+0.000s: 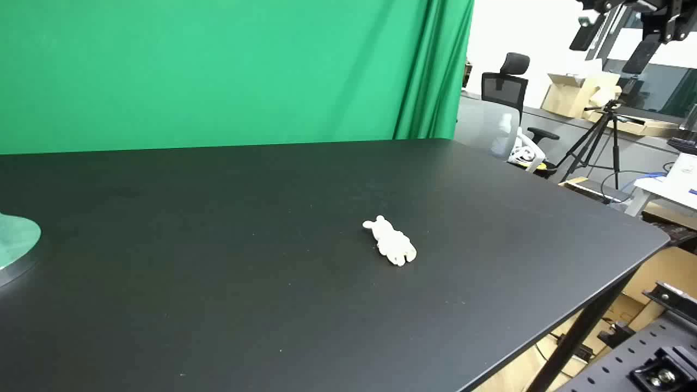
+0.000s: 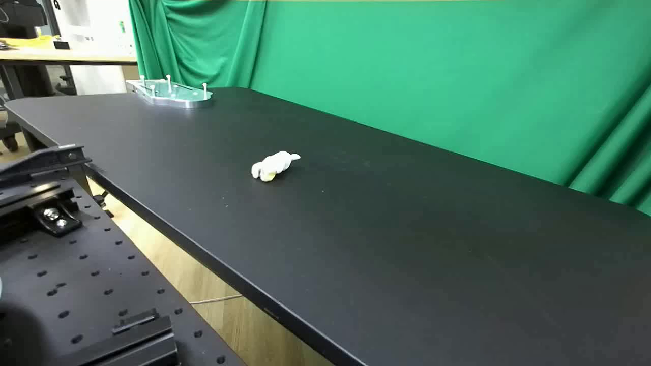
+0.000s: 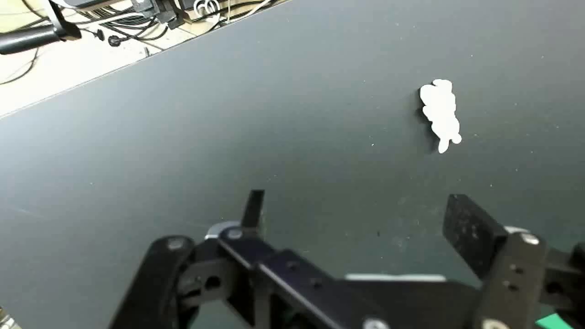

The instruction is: Move the white toy backwards

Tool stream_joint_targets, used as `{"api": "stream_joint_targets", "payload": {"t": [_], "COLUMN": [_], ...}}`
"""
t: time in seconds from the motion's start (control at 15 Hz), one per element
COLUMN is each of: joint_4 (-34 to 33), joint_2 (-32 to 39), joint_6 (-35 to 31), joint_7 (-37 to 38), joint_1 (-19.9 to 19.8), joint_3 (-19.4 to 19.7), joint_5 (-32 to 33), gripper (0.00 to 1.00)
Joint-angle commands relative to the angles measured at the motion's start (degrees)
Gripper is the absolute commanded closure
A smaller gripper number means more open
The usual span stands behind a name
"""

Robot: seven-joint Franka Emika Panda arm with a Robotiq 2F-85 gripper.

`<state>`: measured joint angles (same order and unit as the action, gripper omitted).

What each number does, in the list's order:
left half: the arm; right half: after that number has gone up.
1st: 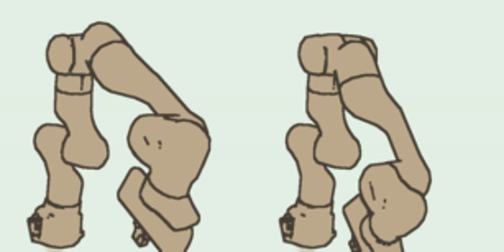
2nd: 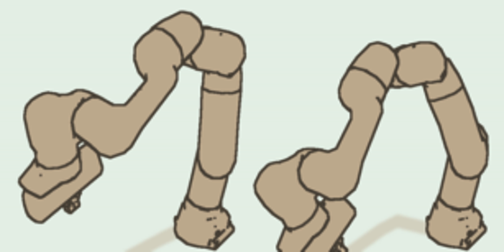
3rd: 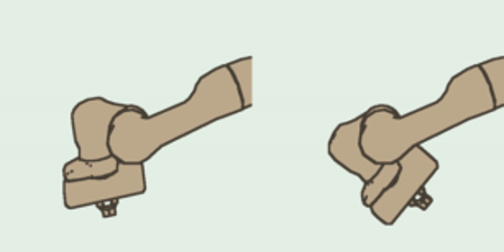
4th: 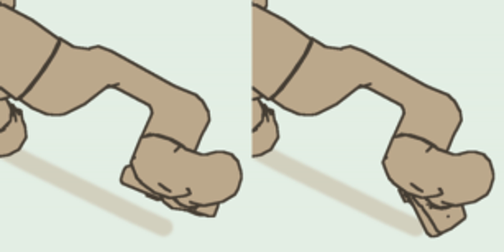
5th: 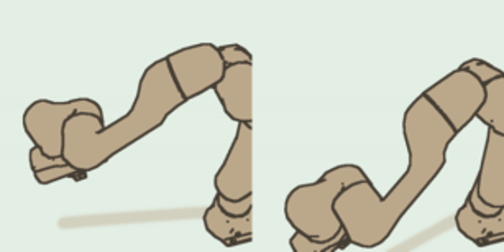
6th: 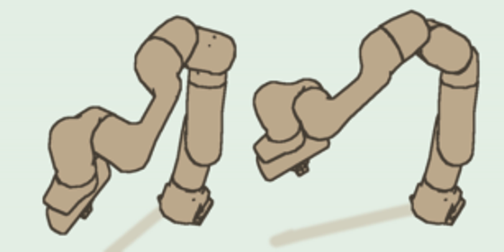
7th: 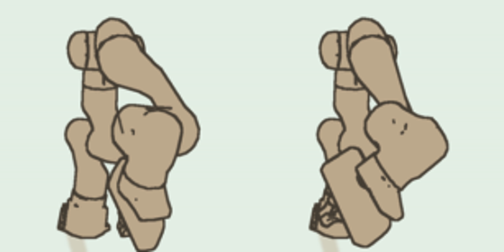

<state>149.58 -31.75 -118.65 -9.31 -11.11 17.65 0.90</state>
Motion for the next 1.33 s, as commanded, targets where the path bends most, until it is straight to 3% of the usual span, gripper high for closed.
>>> {"api": "stream_joint_targets", "payload": {"t": [0.0, 0.73, 1.27], "joint_4": [-0.08, 0.32, 7.55], "joint_2": [0.16, 0.11, 3.46], "joint_6": [0.09, -1.09, -14.37], "joint_7": [-0.45, -0.65, -3.17], "joint_1": [-0.91, -0.48, 6.3], "joint_3": [-0.86, -1.01, -9.73], "joint_5": [-0.54, -0.87, 0.77], "gripper": [0.0, 0.0, 0.0]}}
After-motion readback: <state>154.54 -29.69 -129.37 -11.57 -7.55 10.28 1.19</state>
